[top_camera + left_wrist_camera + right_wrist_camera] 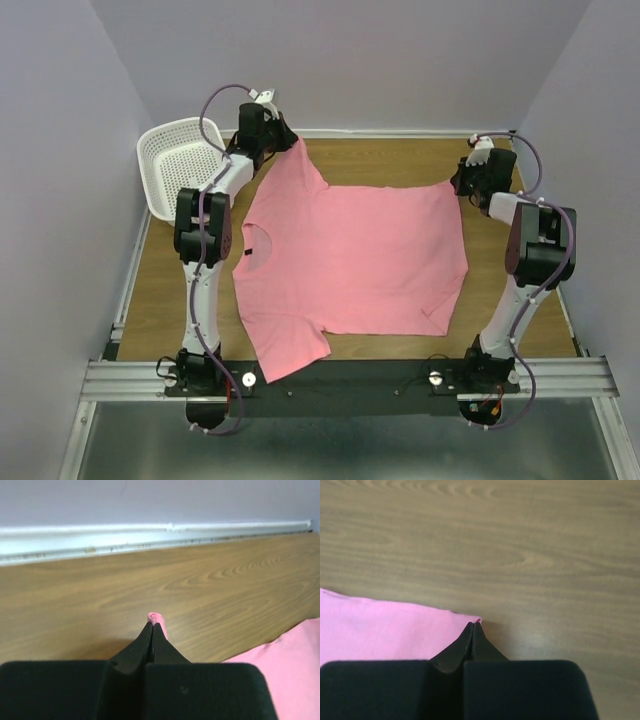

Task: Fold and stack the t-shirts

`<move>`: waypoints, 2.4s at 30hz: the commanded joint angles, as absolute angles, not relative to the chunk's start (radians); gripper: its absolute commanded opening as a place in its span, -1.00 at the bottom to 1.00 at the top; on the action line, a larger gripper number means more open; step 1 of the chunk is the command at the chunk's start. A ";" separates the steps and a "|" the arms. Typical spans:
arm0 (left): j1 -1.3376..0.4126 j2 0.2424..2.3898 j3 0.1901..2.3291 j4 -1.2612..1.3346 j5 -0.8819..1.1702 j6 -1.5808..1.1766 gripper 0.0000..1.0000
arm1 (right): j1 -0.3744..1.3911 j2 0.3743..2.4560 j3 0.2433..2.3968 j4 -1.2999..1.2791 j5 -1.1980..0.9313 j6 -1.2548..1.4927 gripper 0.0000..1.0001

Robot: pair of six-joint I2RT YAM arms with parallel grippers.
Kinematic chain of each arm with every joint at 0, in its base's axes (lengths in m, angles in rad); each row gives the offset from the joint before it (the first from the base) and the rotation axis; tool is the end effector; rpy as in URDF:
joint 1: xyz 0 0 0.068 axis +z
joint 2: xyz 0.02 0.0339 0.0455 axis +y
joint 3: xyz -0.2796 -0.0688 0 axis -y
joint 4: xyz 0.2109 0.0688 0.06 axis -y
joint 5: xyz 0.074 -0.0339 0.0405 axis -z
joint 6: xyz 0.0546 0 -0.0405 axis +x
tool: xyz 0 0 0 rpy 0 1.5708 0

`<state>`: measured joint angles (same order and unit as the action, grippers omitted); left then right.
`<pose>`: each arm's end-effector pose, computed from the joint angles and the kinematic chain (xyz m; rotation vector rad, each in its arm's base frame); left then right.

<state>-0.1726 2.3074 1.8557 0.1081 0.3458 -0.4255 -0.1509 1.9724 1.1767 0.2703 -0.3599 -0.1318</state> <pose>0.5306 -0.1113 0.2403 -0.0080 1.9619 -0.7290 0.4260 -0.0453 0.1994 -0.1957 2.0564 0.2033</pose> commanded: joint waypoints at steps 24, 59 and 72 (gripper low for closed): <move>-0.132 2.286 1.890 0.060 0.390 -0.356 -1.00 | -0.293 1.885 1.152 0.341 -0.554 0.032 -0.99; -0.098 1.772 1.269 0.307 0.460 -0.330 -1.00 | -0.376 1.786 1.014 0.330 -0.701 0.012 -0.99; -0.066 1.709 1.209 0.288 0.460 -0.316 -1.00 | -0.391 1.802 1.034 0.311 -0.707 0.009 -0.99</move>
